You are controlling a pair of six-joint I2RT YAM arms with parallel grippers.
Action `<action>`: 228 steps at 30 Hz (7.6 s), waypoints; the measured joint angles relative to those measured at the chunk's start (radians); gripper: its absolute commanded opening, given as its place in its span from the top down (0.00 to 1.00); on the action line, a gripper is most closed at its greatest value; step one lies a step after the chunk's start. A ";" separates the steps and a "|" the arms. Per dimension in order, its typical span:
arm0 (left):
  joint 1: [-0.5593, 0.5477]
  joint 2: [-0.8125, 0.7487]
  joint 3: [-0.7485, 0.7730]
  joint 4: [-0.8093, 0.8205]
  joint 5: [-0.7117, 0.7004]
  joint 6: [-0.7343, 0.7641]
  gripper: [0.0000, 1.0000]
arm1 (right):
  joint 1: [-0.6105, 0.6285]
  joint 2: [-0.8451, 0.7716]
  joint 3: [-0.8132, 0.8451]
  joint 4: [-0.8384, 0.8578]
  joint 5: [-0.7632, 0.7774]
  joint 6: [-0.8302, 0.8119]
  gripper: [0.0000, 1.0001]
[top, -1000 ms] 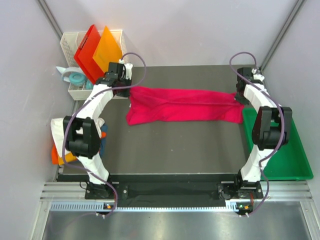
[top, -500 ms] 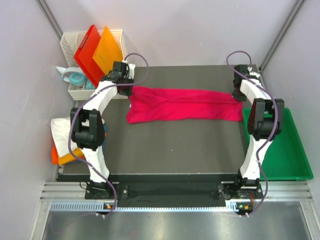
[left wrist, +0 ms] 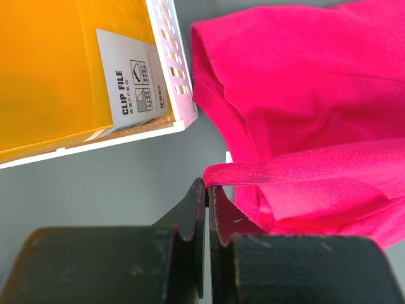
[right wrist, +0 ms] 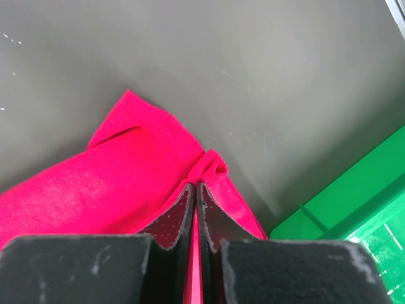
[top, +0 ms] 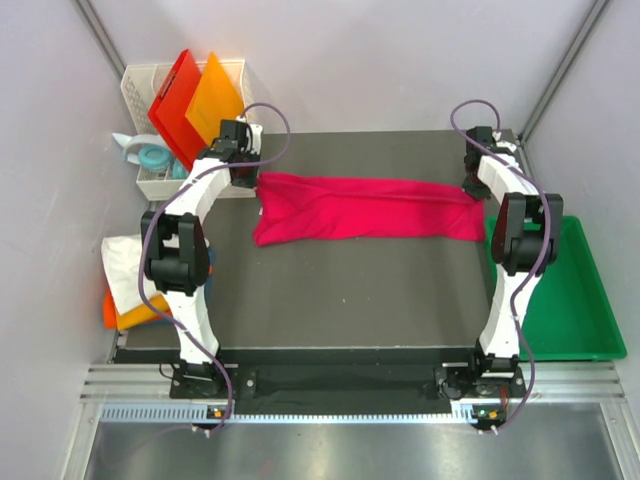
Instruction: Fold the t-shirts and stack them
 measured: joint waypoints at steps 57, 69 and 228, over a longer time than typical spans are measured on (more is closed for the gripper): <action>-0.203 0.098 -0.133 -0.219 0.095 -0.039 0.66 | 0.183 -0.059 -0.165 -0.041 -0.179 0.016 0.64; -0.203 0.111 -0.113 -0.241 0.071 -0.042 0.62 | 0.152 -0.052 -0.156 -0.053 -0.241 0.014 0.54; -0.343 0.028 -0.199 -0.583 0.225 0.148 1.00 | 0.253 0.403 0.622 -0.334 -0.336 0.048 1.00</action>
